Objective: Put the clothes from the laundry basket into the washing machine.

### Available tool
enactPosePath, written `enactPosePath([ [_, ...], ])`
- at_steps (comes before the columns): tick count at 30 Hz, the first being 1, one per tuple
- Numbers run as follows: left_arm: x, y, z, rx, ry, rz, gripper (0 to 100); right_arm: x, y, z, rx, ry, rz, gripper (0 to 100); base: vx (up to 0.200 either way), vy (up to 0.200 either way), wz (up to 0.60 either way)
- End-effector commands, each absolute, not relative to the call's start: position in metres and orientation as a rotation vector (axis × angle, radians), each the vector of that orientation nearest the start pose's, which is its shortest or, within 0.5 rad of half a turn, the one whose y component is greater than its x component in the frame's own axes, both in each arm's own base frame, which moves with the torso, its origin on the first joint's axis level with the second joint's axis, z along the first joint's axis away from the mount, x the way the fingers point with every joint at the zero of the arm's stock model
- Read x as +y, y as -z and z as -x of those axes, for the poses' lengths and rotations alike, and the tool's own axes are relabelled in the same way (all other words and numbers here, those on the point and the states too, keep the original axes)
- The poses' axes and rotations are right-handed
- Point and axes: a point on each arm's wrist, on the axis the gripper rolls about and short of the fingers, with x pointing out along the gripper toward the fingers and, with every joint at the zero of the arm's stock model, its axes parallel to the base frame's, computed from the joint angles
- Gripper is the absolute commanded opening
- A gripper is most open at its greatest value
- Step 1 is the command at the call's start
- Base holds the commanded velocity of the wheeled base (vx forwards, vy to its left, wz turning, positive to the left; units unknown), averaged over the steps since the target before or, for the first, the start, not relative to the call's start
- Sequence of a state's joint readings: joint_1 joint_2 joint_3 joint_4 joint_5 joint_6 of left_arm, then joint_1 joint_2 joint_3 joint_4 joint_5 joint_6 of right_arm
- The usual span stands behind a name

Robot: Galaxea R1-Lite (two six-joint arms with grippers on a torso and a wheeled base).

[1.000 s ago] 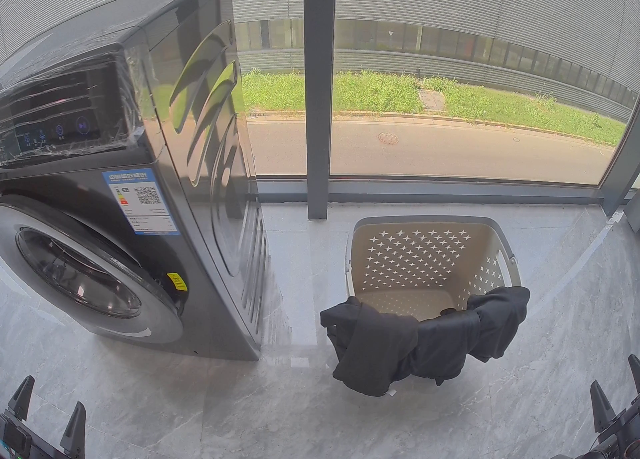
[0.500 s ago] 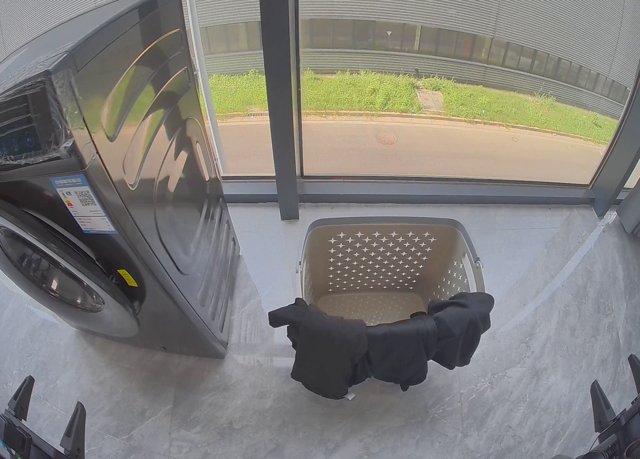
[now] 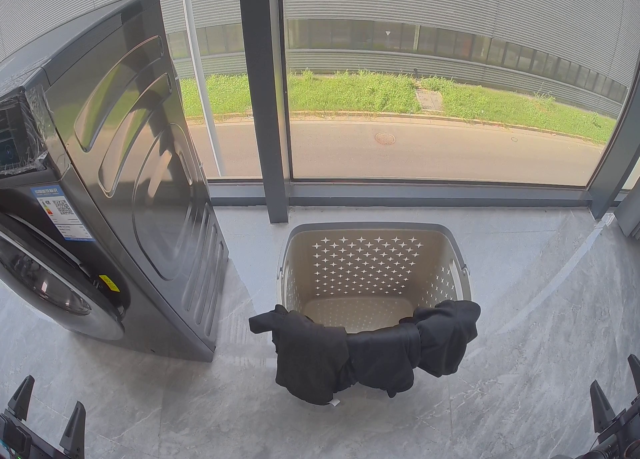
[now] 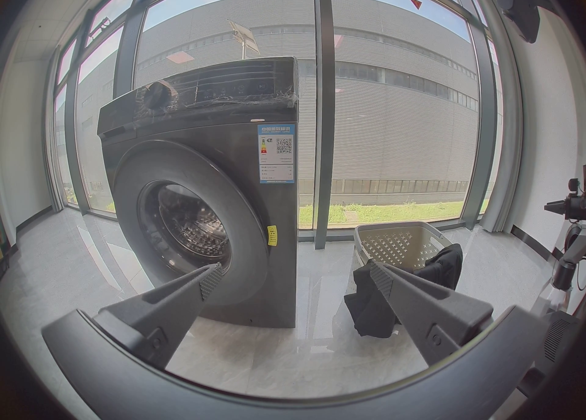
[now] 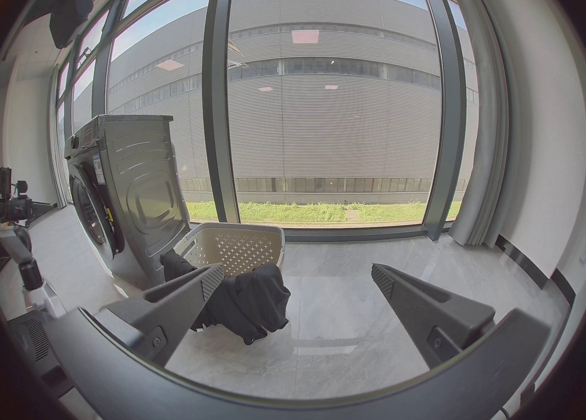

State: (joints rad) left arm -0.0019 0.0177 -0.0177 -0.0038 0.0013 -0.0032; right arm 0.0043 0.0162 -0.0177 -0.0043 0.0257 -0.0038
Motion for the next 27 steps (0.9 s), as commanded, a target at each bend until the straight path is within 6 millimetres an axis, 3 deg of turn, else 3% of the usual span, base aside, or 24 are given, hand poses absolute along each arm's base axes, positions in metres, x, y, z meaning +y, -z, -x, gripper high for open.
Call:
enactPosePath([
  [1,0.0001,-0.0764,0.0229,-0.006,0.0,0.005,100,0.0004,-0.076,0.0228,-0.005,-0.032,0.005,100,0.0,-0.2,0.0],
  [5,0.0001,-0.0764,0.0229,-0.006,0.0,0.003,100,0.0005,-0.076,0.0228,-0.005,-0.031,0.005,100,0.0,-0.2,0.0],
  [20,0.0,-0.0764,0.0229,-0.006,0.002,0.003,100,0.0005,-0.076,0.0228,-0.005,-0.031,0.005,100,0.0,0.0,0.0],
  [27,0.0,-0.0764,0.0229,-0.006,0.002,0.005,100,0.0005,-0.076,0.0228,-0.005,-0.031,0.005,100,0.2,0.0,0.0],
])
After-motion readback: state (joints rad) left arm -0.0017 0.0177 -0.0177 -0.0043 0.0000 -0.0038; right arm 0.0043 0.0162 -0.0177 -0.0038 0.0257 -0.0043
